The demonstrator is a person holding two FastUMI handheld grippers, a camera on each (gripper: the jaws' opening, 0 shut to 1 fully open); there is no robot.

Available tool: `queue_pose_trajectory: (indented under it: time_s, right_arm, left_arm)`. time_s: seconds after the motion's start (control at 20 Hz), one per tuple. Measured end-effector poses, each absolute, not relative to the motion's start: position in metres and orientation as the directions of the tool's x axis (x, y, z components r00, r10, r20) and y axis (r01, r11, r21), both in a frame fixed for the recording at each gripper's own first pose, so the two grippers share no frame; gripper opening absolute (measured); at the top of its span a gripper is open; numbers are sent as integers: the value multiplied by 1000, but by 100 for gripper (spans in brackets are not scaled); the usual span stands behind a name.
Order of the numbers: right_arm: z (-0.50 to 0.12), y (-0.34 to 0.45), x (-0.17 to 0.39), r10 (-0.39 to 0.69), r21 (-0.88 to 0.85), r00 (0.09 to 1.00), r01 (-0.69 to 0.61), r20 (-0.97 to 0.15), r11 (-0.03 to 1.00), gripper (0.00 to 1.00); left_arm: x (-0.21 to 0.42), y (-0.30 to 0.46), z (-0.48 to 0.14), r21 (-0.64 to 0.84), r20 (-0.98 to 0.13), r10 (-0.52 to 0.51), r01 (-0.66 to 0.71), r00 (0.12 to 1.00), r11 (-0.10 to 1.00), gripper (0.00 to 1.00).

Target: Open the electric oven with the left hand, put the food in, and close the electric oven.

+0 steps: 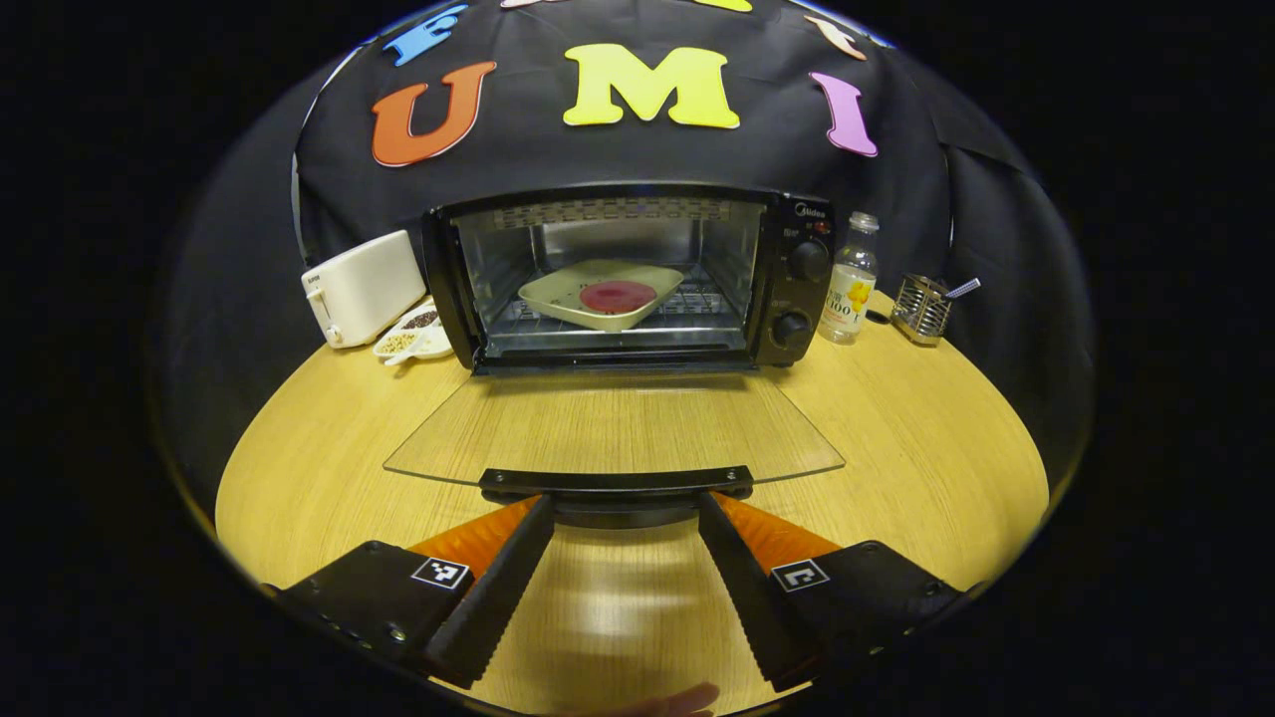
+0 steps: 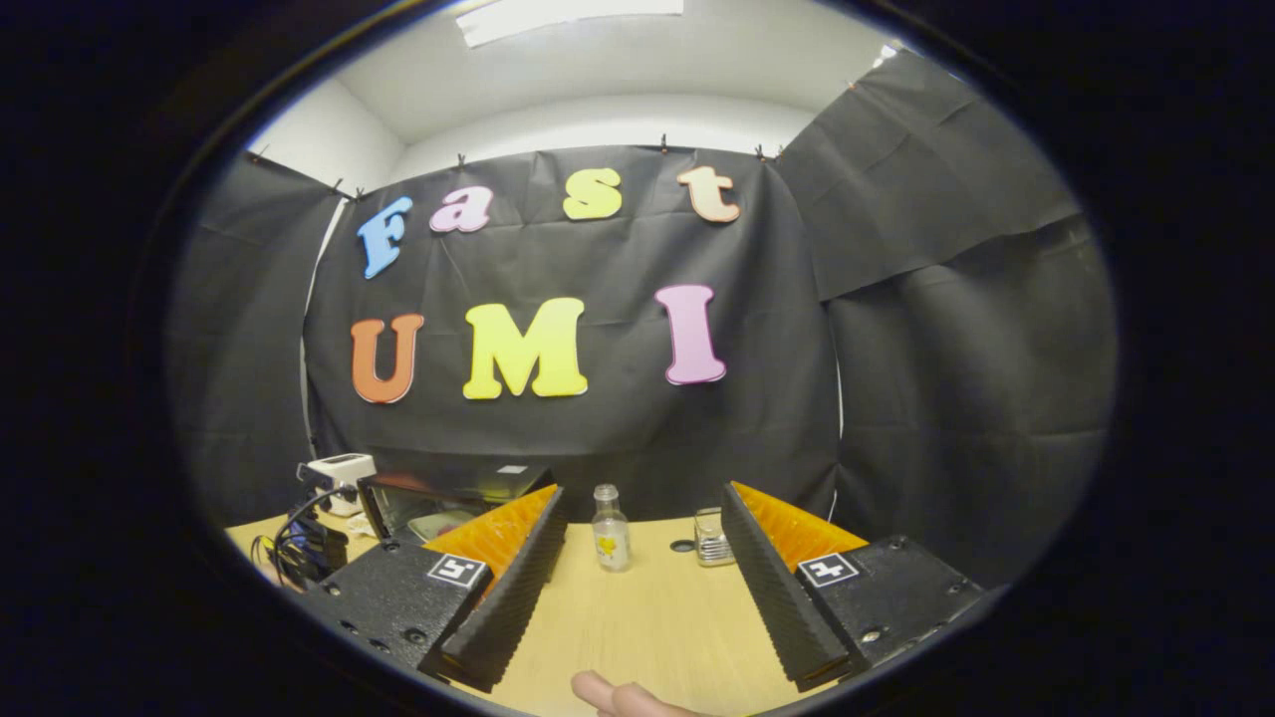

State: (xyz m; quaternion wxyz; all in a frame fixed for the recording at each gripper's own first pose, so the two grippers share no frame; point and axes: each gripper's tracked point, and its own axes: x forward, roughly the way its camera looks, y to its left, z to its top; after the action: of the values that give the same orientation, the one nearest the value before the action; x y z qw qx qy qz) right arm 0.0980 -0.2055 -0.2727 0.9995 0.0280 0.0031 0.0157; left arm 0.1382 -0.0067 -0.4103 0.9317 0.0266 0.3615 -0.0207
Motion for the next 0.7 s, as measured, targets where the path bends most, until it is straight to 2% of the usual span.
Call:
queue_pose_trajectory:
  time_s: [0.2, 0.7]
  right_arm:
    - [-269, -200, 92, 39, 58, 999, -39, 0, 998, 99]
    - [-271, -217, 91, -1, 29, 1000, 2, -8, 1000, 99]
  left_arm:
    - [161, -5, -377, 36, -598, -24, 57, 801, 998, 94]
    - [209, 0, -338, 32, -517, -29, 53, 855, 998, 98]
